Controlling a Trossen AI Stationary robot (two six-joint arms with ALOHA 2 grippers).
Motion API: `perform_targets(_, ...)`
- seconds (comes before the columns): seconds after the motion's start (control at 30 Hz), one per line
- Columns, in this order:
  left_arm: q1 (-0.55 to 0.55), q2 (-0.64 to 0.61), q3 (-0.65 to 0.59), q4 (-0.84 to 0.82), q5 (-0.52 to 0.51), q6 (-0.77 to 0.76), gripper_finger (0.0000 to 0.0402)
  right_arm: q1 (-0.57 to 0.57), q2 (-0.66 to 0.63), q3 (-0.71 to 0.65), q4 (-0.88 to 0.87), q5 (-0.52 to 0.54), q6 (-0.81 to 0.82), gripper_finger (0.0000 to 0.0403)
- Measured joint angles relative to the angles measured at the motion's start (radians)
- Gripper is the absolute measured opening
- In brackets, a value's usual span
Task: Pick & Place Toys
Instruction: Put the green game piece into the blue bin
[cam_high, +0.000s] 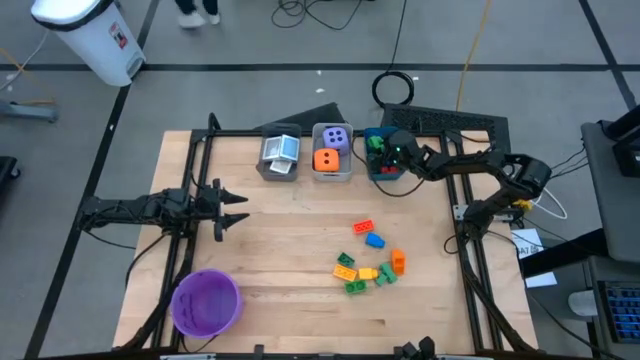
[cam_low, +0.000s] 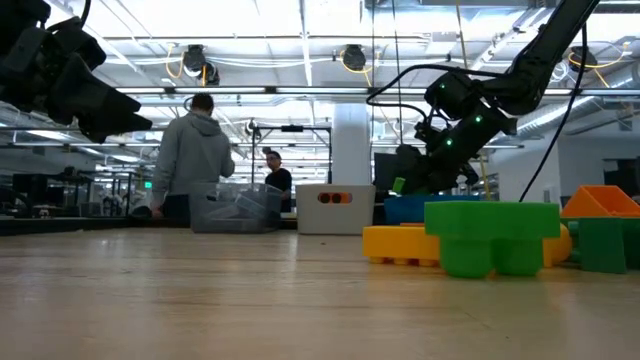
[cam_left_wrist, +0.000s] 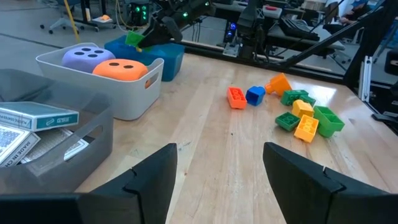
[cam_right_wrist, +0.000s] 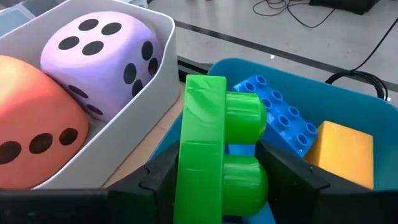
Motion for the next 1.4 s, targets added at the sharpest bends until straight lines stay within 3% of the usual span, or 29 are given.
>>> perform_targets(0.83, 0.000, 0.000, 0.000, 0.000, 0.000, 0.000, 0.0246, 0.004, 0.034, -0.002, 0.016, -0.001, 0.011, 0.0189)
perform_targets(1.23, 0.000, 0.000, 0.000, 0.000, 0.000, 0.000, 0.0246, 0.004, 0.032, -0.002, 0.040, -0.001, -0.039, 0.0251)
perform_targets(1.4, 0.000, 0.000, 0.000, 0.000, 0.000, 0.000, 0.0246, 0.031, -0.025, -0.002, 0.041, -0.004, -0.112, 0.0274)
